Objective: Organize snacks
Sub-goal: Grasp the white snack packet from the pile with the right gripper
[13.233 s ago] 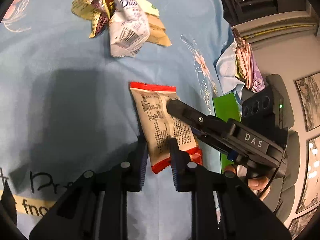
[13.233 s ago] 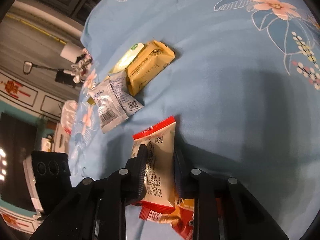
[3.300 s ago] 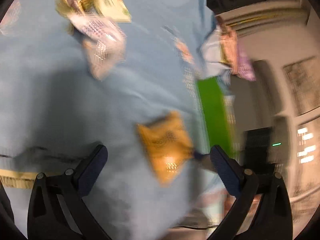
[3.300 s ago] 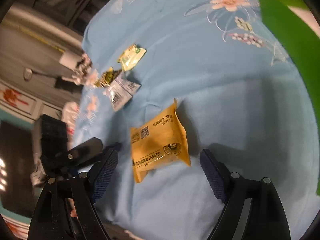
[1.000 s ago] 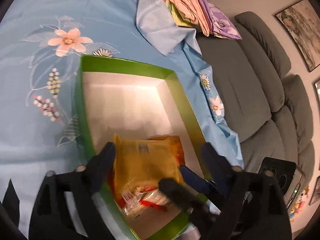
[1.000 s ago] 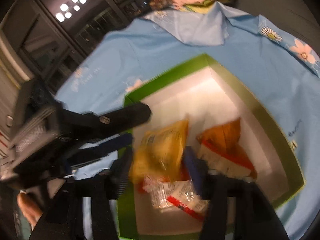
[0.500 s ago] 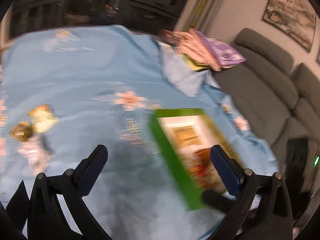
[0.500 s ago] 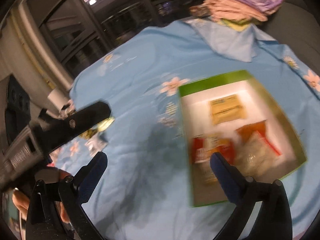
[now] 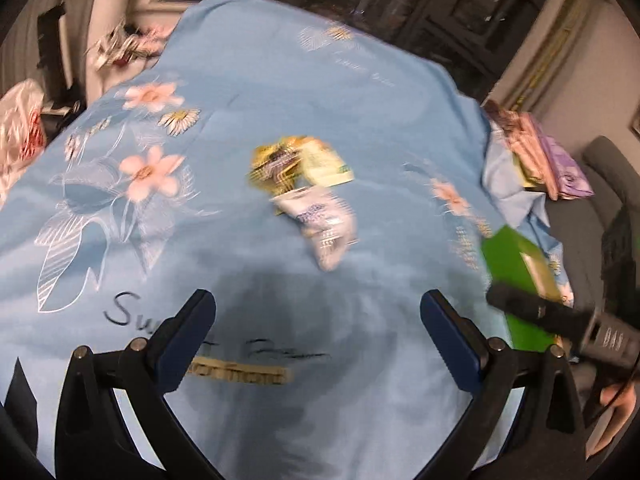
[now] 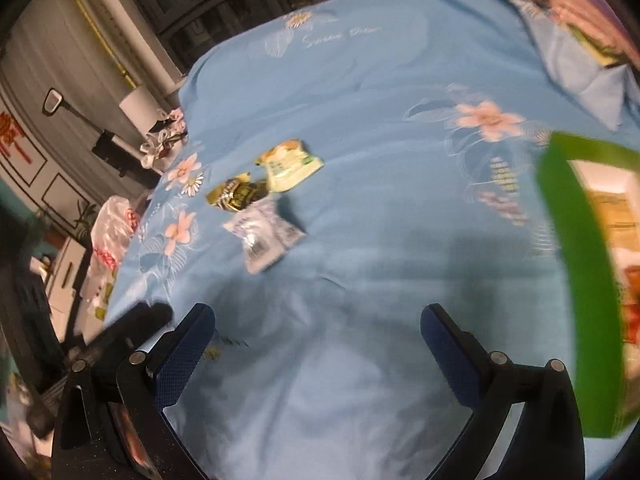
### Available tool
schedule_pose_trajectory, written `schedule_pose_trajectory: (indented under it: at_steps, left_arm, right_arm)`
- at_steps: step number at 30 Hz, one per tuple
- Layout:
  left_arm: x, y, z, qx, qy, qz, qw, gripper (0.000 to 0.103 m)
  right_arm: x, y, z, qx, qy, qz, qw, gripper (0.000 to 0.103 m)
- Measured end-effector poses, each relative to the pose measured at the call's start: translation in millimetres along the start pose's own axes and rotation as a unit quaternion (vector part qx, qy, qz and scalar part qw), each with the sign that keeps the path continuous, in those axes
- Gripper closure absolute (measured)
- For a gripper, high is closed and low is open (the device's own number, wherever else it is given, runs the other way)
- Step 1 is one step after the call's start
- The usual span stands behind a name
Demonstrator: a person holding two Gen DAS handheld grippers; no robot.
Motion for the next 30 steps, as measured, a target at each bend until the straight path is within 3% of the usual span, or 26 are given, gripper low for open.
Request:
schedule_pose_trajectory:
  at_steps: [5,9,12,15,16,17,22,26,30]
  left_arm:
    - [-34.0,6.7,-8.6,-0.033,0.002,0.042,0.9986,0.0]
    - [-46.3,8.2,-11.9,-0.04,-0.017,0.05,0.9978,0.0]
    - [-52.1,14.1,-12.6,-0.055,-0.04,0.043,0.9967,0.0]
    - [-46.3,16.4,-16.2,-0.063,-0.033,0.048,0.9963,0.0]
    - [-42.8,17.4,-18.0,-0.065,-0.022,0.05,0.9963,0.0]
    - [-40.2,18.3,-19.7,-0.069,-0.018,0.053,0.9961,0.0]
    - [-33.7,22.9,-34.5,-0.1,-0.021,0.034,0.9941,0.0]
    - [-19.9,18.0,-44.9,-0.098,0.017,0.058,0.9934,0.0]
    - [-2.3,21.6,-57.6,-0.111,0.049,0.043,0.9917,0.0]
  right_arm:
    - [-28.1,65.5,12.4,-0.047,0.028,0.036,0.998,0.0]
    - [-45.6,115.4,29.7,-0.065,-0.008,-0.012,0.998,0.0]
    - [-57.6,142.5,37.7,-0.069,-0.027,-0.023,0.997,0.001]
    - [-67.8,159.4,36.7,-0.072,-0.054,-0.04,0.995,0.015]
    - [-70.5,158.1,36.1,-0.064,-0.071,-0.055,0.994,0.022]
    - [-73.6,155.9,34.4,-0.058,-0.087,-0.064,0.992,0.038]
    - [-73.0,126.0,12.7,-0.047,-0.109,-0.016,0.993,0.038]
    - [-62.4,88.9,-12.9,-0.038,-0.111,0.016,0.993,0.038]
    - [-49.0,57.7,-43.2,-0.031,-0.117,0.008,0.993,0.038]
Point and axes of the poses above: each gripper's, at about its wrist camera, not at the fingertips, and y roughly the way its jaws point, x to its right, z to its top, the point moved 3 cm from there along y, roughly the way its jaws point, and after that the axes turned 2 degrees about x, right-handed, at the moved point
